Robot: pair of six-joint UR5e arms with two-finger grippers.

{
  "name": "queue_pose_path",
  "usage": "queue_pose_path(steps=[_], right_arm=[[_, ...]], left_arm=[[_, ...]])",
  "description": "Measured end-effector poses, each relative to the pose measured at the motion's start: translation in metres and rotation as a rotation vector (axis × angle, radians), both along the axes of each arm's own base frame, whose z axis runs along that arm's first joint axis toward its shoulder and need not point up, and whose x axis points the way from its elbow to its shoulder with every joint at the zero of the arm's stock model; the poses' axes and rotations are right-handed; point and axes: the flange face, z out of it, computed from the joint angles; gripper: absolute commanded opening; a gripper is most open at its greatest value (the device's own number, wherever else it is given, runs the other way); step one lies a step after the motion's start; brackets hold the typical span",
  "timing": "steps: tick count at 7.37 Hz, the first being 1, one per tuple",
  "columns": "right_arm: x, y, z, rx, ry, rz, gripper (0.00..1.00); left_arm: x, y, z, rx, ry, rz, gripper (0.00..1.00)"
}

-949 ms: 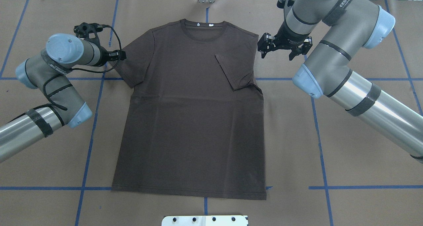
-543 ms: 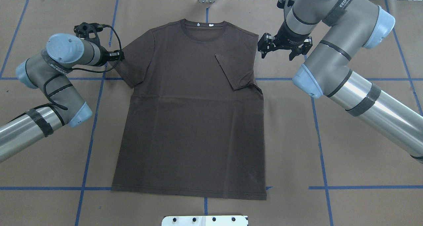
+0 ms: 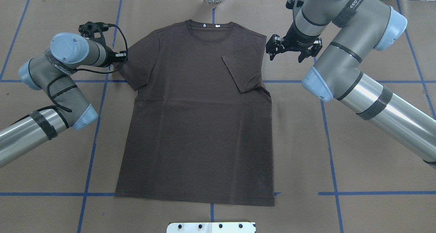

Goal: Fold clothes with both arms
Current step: 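Move the left gripper to the other sleeve while the right gripper lifts away, then fold the sleeve nearest the left gripper inward onto the shirt body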

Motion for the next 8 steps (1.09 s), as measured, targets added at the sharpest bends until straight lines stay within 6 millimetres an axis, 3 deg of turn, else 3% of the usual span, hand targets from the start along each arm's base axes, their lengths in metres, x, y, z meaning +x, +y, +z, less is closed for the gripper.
queue_pose_path(steps=[3,4,8], right_arm=[[0.0,0.0,0.003,-0.002,0.003,0.001,1.0],[0.0,0.0,0.004,-0.002,0.004,0.001,1.0],[0.001,0.001,0.013,-0.009,0.012,0.001,1.0]], left_arm=[[-0.002,-0.005,-0.01,0.006,0.007,-0.003,0.0],[0.002,-0.01,-0.027,0.004,0.007,-0.004,0.0],[0.036,-0.031,-0.135,-0.052,0.043,-0.035,0.0]])
